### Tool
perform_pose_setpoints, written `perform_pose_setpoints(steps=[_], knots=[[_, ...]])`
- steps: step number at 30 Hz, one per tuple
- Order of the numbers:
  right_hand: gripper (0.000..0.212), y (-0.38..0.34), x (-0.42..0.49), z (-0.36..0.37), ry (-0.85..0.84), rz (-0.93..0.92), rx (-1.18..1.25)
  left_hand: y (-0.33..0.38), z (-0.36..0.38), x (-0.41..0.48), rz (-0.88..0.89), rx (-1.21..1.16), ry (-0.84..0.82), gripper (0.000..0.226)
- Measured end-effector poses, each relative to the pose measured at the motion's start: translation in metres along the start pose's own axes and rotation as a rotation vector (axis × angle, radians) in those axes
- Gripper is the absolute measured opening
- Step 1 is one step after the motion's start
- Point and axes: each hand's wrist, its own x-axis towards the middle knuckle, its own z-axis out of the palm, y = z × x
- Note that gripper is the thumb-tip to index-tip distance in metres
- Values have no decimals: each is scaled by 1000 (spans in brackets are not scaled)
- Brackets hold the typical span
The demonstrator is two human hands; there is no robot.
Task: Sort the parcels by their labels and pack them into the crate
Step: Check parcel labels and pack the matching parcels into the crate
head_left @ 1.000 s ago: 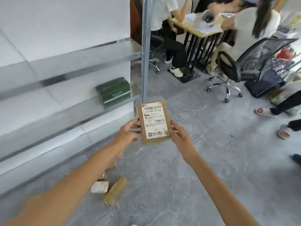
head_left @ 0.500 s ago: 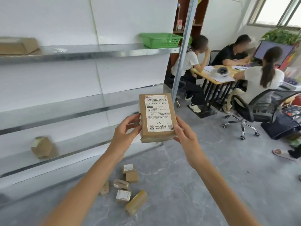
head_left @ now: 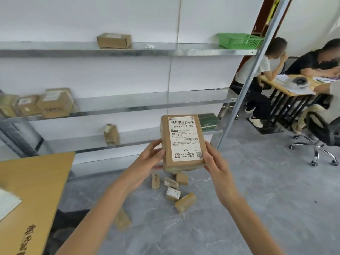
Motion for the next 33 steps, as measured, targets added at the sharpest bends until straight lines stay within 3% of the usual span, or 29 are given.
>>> perform_pose_setpoints(steps=[6, 18, 27, 33], knots=[[46, 8, -50, 27, -138, -5, 33, -20, 0, -63, -73, -40, 159, 74], [34, 10, -135, 66, -320, 99, 89, -40, -7, -191, -150, -46, 434, 48], [38, -4, -226, 183, -480, 52, 83, -52, -84, -337, -85, -62, 580, 30], [51, -15, -314, 286, -582, 107, 132, -65, -155, -457, -93, -96, 663, 31]])
